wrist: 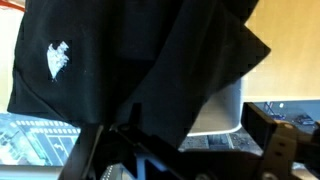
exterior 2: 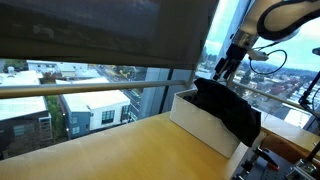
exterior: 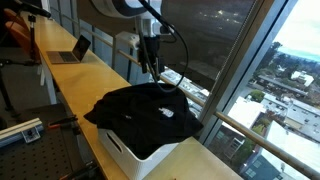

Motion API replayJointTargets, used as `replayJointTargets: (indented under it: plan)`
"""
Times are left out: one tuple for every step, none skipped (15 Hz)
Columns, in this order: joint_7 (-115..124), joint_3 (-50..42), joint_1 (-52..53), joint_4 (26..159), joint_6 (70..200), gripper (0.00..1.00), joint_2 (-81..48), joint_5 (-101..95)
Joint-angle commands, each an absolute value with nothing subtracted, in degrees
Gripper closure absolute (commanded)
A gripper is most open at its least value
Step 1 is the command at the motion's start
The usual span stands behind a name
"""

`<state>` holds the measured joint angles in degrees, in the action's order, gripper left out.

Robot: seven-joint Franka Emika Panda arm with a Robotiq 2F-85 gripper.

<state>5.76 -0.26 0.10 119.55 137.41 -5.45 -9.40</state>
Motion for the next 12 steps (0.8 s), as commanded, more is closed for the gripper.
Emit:
replayJointTargets:
  plan:
    - [10.32,-2.27,0.63,120.96,139.52,0.00,-8.34,-19.88]
    - [11.36,-2.82,0.79,121.26,138.71,0.00,-9.17,-22.18]
    - [11.48,-3.09,0.74,121.62,137.77,0.00,-10.21,-23.02]
    - [11.14,-3.15,0.65,122.11,137.79,0.00,-11.18,-22.94]
    - [9.90,-2.87,0.40,122.84,138.01,0.25,-12.28,-21.08]
    - [9.65,-2.80,0.39,123.40,138.43,0.26,-13.08,-20.22]
    - [8.35,-2.34,0.16,124.02,138.51,0.32,-13.33,-18.24]
    - [6.94,-1.91,-0.13,124.26,138.33,0.42,-13.52,-16.26]
    - [4.01,-1.10,-0.86,124.33,137.77,0.49,-13.18,-12.51]
    - [1.52,-0.62,-1.36,124.22,137.17,0.58,-12.80,-9.27]
    - [-0.54,-0.51,-1.67,124.15,136.70,0.64,-12.19,-6.74]
    - [-2.84,-0.42,-2.06,124.12,135.96,0.70,-11.04,-4.32]
